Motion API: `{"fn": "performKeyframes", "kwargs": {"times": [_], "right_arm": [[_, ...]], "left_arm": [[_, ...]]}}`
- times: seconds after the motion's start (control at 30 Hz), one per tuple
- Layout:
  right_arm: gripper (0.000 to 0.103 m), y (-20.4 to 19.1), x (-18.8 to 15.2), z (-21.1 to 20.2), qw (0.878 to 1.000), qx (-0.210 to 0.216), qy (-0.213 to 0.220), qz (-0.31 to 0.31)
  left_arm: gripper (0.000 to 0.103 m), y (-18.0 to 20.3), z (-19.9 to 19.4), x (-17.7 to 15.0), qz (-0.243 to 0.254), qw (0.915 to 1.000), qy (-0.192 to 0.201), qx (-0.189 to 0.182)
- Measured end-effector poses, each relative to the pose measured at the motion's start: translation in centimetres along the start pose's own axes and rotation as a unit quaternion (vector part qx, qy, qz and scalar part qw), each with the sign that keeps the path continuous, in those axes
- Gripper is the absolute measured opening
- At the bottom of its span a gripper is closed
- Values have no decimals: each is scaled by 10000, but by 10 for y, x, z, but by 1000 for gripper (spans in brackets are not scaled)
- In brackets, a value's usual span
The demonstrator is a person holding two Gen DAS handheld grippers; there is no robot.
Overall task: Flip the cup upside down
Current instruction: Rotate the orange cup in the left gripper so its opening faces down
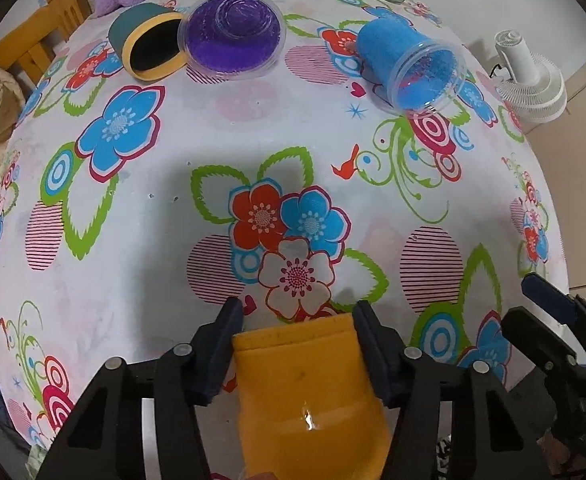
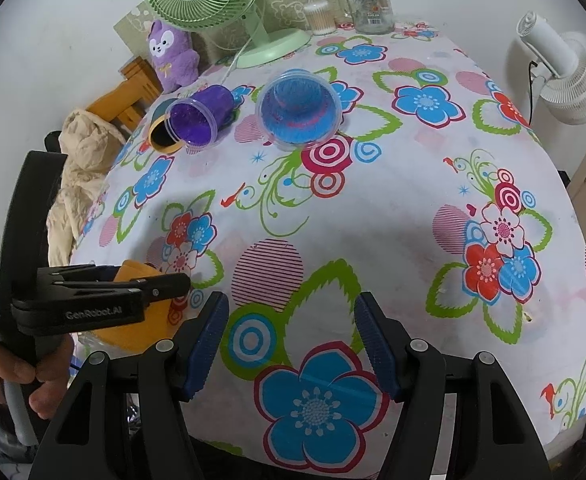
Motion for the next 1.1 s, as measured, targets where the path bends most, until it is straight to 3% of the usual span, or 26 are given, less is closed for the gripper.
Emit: {"fn": "performKeyframes", "kwargs": {"times": [1.1], "right_arm": [[69,-8,0,-3,9999,1,47,-131]], "left_arm": [[56,6,-59,10,59,9969,779,-133]]}}
Point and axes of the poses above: each gripper's, at about its wrist camera, not at the fingertips, and z roughly the way its jaws point, y to its right, x to its top, the point moved 5 cm from there along z, roughly the way its jaws point, and after that the axes turned 7 degrees about z, right-handed, at the moved point
